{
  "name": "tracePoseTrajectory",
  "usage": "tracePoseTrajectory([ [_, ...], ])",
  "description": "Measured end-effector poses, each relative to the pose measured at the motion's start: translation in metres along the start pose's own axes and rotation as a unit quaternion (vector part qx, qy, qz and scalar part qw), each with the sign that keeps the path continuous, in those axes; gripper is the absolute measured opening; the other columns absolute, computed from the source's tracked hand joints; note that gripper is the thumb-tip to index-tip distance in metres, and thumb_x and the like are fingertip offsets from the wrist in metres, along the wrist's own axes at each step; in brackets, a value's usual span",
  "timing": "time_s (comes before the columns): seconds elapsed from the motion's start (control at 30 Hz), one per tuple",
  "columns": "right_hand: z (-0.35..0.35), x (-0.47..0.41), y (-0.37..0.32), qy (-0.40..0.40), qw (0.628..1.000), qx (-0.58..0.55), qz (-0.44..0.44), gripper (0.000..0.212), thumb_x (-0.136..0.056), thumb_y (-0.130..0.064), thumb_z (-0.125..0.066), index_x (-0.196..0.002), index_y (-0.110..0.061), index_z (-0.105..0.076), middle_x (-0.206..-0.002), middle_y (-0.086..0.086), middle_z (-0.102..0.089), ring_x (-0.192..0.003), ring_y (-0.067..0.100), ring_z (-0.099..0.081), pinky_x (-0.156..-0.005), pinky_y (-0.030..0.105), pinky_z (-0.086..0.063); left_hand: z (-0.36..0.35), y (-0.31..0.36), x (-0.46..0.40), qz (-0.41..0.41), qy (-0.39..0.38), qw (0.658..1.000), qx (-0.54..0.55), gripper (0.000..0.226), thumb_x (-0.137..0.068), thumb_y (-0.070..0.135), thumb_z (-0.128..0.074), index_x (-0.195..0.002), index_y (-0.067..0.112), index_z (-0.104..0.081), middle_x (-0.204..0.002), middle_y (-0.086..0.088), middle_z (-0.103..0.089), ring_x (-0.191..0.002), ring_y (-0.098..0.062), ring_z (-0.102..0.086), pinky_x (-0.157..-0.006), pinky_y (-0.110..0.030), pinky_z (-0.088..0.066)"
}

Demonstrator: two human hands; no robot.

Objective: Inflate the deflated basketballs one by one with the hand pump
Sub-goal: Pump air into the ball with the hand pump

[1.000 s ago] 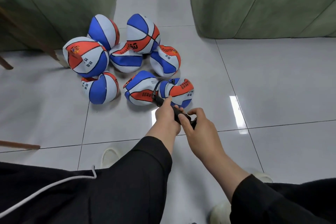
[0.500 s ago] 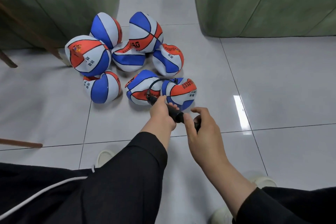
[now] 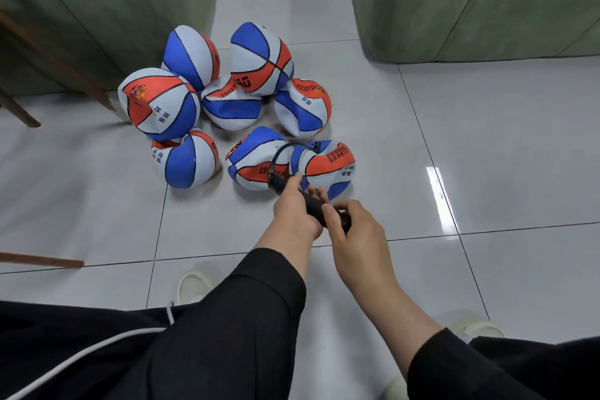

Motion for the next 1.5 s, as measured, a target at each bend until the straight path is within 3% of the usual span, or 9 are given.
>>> tracePoseTrajectory([
  [0.13,0.007,0.006,-0.005,0.006,1.000,0.012,0.019,0.046,-0.095,-0.060,-0.044,-0.117,-0.025,-0.064,-0.098,-0.009,-0.069,-0.088,0.011,-0.063,-0.077,0.032,-0.055,0.006,0.025,-0.014,-0.006,0.027,1.000,-0.003,0.024,-0.092,0.032,-0.077,-0.088,0.013,-0.063,-0.052,0.003,-0.058,-0.035,-0.010,-0.051,-0.044,-0.020,-0.049],
  [0.23,0.011,0.008,-0.009,0.014,0.999,-0.002,0.031,0.043,-0.097,-0.056,-0.049,-0.120,-0.025,-0.065,-0.103,-0.011,-0.069,-0.092,0.007,-0.063,-0.081,0.027,-0.055,0.012,0.033,-0.023,0.001,0.044,0.999,0.024,0.021,-0.090,0.029,-0.078,-0.093,0.015,-0.062,-0.048,0.003,-0.057,-0.037,-0.010,-0.052,-0.045,-0.022,-0.052],
  [0.53,0.008,0.003,0.001,0.060,0.997,-0.053,0.000,0.045,-0.100,-0.047,-0.049,-0.132,-0.020,-0.061,-0.124,-0.005,-0.064,-0.115,0.011,-0.059,-0.099,0.033,-0.053,0.002,-0.016,0.000,0.006,0.020,1.000,0.007,0.028,-0.093,0.020,-0.064,-0.068,0.016,-0.051,-0.051,0.005,-0.048,-0.038,-0.012,-0.045,-0.050,-0.022,-0.047],
  [0.73,0.006,0.003,-0.006,0.017,0.999,-0.040,0.013,0.022,-0.099,-0.043,-0.060,-0.111,-0.028,-0.071,-0.099,-0.016,-0.069,-0.091,0.000,-0.064,-0.075,0.011,-0.048,0.001,0.002,-0.008,-0.006,-0.002,1.000,-0.005,0.037,-0.091,0.019,-0.063,-0.060,0.017,-0.043,-0.047,0.004,-0.042,-0.034,-0.014,-0.040,-0.043,-0.021,-0.044],
  [0.9,0.023,0.009,-0.018,0.064,0.995,-0.062,0.044,0.030,-0.093,-0.042,-0.069,-0.117,-0.023,-0.074,-0.103,-0.016,-0.070,-0.092,0.003,-0.065,-0.080,0.012,-0.050,0.004,0.035,-0.021,0.001,0.008,0.999,0.041,0.015,-0.090,0.018,-0.072,-0.085,0.015,-0.058,-0.056,0.007,-0.057,-0.039,-0.008,-0.050,-0.050,-0.021,-0.051],
  [1.03,0.020,0.006,-0.021,0.058,0.996,-0.039,0.046,0.039,-0.093,-0.042,-0.069,-0.127,-0.022,-0.069,-0.112,-0.014,-0.067,-0.097,0.000,-0.058,-0.084,0.005,-0.042,-0.001,0.021,-0.023,0.032,-0.024,0.998,0.050,0.023,-0.092,0.020,-0.068,-0.074,0.017,-0.053,-0.054,0.009,-0.051,-0.036,-0.008,-0.047,-0.045,-0.018,-0.048],
  [1.23,0.011,0.001,-0.019,0.052,0.998,0.003,0.042,0.040,-0.095,-0.040,-0.068,-0.132,-0.023,-0.066,-0.136,-0.009,-0.062,-0.126,0.007,-0.055,-0.106,0.021,-0.042,-0.008,-0.019,-0.013,0.065,-0.047,0.996,0.025,0.037,-0.097,0.025,-0.059,-0.064,0.016,-0.045,-0.056,0.007,-0.047,-0.054,-0.012,-0.045,-0.076,-0.027,-0.049],
  [1.37,0.011,0.003,-0.020,0.043,0.997,-0.029,0.050,0.027,-0.094,-0.040,-0.068,-0.120,-0.031,-0.071,-0.121,-0.014,-0.067,-0.112,0.002,-0.060,-0.099,0.026,-0.051,-0.012,-0.014,-0.012,0.059,-0.058,0.997,0.003,0.033,-0.096,0.026,-0.061,-0.068,0.016,-0.045,-0.060,0.005,-0.046,-0.054,-0.015,-0.048,-0.073,-0.031,-0.056],
  [1.5,0.027,0.002,-0.028,0.108,0.989,-0.063,0.074,0.019,-0.094,-0.034,-0.070,-0.108,-0.024,-0.076,-0.094,-0.023,-0.066,-0.094,-0.009,-0.060,-0.080,0.005,-0.044,-0.022,0.007,-0.010,0.042,-0.059,0.996,0.045,0.030,-0.093,0.020,-0.062,-0.067,0.016,-0.049,-0.047,0.007,-0.048,-0.042,-0.009,-0.048,-0.061,-0.027,-0.054],
])
Point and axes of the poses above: each hand's wrist, its own x-axis away from the middle knuckle, its own z-axis out of the back of the hand, y = z × x, the point moved 5 cm from there along -x, towards the middle knuckle
